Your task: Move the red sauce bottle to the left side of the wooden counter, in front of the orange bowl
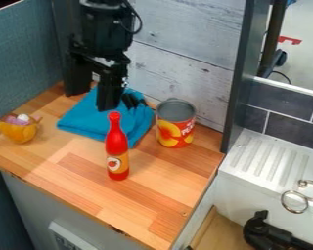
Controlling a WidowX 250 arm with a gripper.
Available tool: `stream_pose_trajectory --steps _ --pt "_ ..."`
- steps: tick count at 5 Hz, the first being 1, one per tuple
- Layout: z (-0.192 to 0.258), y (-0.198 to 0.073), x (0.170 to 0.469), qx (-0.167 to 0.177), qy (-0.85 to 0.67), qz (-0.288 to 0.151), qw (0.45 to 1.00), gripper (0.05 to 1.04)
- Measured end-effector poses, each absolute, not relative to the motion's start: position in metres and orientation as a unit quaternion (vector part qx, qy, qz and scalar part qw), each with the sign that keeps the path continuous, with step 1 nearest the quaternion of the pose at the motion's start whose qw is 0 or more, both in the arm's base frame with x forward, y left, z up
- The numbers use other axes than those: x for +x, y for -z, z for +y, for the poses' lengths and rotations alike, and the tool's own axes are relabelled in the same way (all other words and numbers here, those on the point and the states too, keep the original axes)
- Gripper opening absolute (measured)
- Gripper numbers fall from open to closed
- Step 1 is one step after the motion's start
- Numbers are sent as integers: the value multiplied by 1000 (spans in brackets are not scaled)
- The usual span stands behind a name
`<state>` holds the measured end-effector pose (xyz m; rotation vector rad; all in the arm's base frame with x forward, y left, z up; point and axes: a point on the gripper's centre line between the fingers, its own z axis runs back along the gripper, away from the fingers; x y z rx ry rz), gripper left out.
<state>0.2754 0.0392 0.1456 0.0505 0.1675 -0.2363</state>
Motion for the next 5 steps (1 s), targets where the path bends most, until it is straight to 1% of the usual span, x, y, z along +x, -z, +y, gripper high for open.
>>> stream_pose_trajectory --steps 1,2,3,4,5 --pt "40 -131 285 25 131 81 988 1003" --pt "41 -113 291 21 140 93 986 1003" --pt "39 -97 295 6 137 121 983 1003" --pt "37 -89 299 -2 136 128 982 1003" --pt "36 -83 301 -6 136 135 981 966"
